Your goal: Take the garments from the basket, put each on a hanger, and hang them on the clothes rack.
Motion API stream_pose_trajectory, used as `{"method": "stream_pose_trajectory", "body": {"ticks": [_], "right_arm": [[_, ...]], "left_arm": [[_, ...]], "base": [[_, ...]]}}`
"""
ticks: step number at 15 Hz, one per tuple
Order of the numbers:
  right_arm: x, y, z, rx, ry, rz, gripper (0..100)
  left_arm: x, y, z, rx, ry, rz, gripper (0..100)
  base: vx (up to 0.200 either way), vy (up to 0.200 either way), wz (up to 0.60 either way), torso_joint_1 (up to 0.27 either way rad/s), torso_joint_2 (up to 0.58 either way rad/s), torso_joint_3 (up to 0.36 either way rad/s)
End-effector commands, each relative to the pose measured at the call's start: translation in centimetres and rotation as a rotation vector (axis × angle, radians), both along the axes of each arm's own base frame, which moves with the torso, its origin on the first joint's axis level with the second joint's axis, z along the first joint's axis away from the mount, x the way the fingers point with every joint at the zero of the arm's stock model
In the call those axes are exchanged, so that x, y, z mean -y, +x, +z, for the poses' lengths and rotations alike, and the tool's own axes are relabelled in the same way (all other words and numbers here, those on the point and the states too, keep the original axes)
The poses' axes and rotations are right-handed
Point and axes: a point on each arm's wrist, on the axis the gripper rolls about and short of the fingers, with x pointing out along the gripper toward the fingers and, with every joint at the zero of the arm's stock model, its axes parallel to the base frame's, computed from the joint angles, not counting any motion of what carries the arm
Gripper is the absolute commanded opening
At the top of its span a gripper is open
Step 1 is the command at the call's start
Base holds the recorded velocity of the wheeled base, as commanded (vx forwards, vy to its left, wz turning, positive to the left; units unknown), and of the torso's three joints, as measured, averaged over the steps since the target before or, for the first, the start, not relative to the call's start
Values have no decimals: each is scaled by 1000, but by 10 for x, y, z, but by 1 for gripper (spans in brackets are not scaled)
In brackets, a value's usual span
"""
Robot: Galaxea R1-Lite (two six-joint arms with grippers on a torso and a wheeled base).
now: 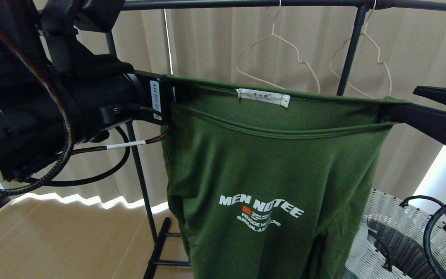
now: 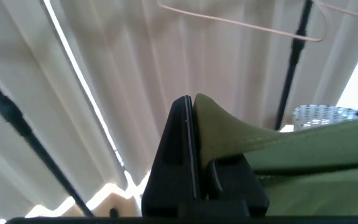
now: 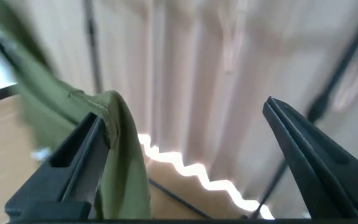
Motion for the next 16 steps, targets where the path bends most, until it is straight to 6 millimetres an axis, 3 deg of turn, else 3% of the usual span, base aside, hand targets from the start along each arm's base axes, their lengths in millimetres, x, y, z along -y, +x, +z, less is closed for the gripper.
{"method": "stream_pose_trajectory", "body": {"ticks": [1, 9, 16], "right_arm": [[3, -12, 4, 30, 13, 57, 100], [6, -22, -10, 4, 6, 103, 100], [11, -28, -22, -21, -22, 65, 100]], "left_arm": [[-3, 4, -1, -2, 6, 26, 0], [-1, 7, -12, -26, 32, 31, 0], [-15, 10, -18, -25, 105, 76, 0]], "base": [[0, 0, 0, 0, 0, 0], [0, 0, 0, 0, 0, 0], [0, 0, 0, 0, 0, 0]]}}
